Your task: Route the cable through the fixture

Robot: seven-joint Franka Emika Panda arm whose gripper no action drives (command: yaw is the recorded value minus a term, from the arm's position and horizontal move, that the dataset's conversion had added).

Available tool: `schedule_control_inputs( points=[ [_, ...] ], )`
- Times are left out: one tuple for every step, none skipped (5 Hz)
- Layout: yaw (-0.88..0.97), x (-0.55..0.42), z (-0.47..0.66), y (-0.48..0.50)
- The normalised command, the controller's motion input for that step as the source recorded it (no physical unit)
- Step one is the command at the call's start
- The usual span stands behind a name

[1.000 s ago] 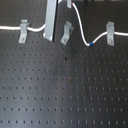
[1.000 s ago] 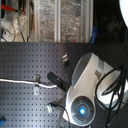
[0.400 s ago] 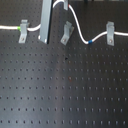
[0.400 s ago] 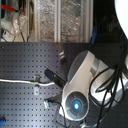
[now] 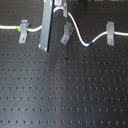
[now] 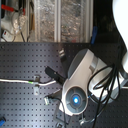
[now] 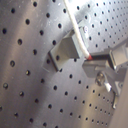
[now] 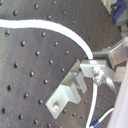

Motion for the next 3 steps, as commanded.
schedule_control_inputs(
  points=[
    [0.22,-0.335,0.0,0.242],
    [0.0,-0.175,0.14,0.127],
    [0.0,-0.121,0.56,0.113]
  ],
)
